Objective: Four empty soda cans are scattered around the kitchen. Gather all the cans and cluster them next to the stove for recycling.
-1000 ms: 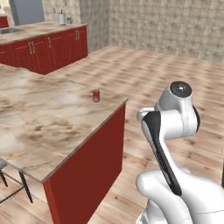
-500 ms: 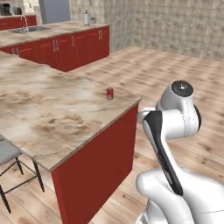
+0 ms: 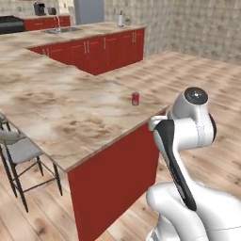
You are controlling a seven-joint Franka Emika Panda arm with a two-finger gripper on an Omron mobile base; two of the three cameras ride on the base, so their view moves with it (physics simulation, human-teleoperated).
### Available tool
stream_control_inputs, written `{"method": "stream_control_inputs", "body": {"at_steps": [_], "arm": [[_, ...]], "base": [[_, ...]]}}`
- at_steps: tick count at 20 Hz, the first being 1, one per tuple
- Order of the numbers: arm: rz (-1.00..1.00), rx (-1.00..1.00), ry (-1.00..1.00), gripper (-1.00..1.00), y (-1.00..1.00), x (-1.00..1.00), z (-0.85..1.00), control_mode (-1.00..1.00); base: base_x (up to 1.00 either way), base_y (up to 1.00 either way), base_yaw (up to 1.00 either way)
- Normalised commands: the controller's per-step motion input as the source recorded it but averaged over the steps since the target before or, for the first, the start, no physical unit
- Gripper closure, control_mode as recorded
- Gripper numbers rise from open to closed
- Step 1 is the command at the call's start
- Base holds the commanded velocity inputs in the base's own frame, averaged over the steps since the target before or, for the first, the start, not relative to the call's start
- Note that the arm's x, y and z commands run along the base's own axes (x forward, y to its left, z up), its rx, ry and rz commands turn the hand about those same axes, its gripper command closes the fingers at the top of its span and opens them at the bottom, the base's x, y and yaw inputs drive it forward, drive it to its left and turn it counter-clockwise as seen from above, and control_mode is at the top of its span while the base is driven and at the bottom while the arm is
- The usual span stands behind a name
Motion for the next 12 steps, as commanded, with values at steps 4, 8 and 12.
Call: {"method": "stream_control_inputs", "body": {"at_steps": [4, 8, 12], "arm": [[0.00, 0.00, 0.00, -1.00, 0.00, 0.00, 0.00, 1.00], [0.00, 0.00, 0.00, -1.00, 0.00, 0.00, 0.00, 1.00], [0.00, 0.00, 0.00, -1.00, 0.00, 0.00, 0.00, 1.00]], "base": [[-0.08, -0.35, 0.42], [-0.11, -0.38, 0.41], [-0.10, -0.50, 0.36]]}}
